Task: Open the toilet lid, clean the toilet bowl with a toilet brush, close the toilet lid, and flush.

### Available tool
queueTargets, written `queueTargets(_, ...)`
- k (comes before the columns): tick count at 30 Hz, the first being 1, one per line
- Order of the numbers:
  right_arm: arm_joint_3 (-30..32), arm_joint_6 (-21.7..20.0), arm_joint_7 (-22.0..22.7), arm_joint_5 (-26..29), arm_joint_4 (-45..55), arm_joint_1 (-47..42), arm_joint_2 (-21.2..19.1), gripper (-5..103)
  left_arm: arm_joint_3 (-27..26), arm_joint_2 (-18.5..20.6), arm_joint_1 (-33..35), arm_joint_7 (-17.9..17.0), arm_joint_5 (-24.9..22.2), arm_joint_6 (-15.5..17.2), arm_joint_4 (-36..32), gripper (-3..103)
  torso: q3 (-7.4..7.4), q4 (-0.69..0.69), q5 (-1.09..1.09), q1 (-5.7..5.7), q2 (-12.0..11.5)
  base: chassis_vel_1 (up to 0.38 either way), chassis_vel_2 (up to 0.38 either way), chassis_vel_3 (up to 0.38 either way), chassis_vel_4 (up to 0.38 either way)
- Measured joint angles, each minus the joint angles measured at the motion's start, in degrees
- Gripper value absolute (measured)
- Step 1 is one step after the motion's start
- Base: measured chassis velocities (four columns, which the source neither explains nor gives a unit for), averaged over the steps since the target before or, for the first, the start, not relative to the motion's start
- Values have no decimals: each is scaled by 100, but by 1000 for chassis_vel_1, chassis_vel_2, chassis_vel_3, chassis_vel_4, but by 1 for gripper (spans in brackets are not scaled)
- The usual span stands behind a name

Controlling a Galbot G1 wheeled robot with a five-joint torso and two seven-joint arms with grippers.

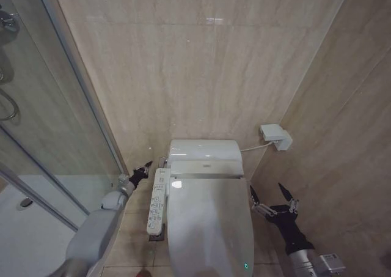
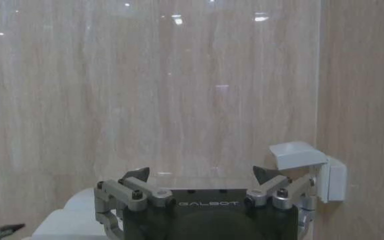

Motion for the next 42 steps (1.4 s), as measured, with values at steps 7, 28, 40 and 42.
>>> queueTargets(7,0,0,-1,0,0,0,0,100,-190,-66,528,-1179,-74,415,-1172,0,0,-3,1,0,0,0,0,0,0)
queueTargets(28,0,0,0,0,1,0,0,100,-635,-186,1824,-2032,-20,1174,-3626,3,0,-2,0,0,0,0,0,0,0)
queueTargets(40,0,0,0,0,1,0,0,100,-1041,-173,2779,-1946,206,1196,-4277,57,0,-2,0,1,0,0,0,0,0)
queueTargets(42,-1,0,0,0,1,0,0,100,-1140,-220,3122,-1919,255,1217,-4565,57,0,-1,0,1,1,0,0,0,0)
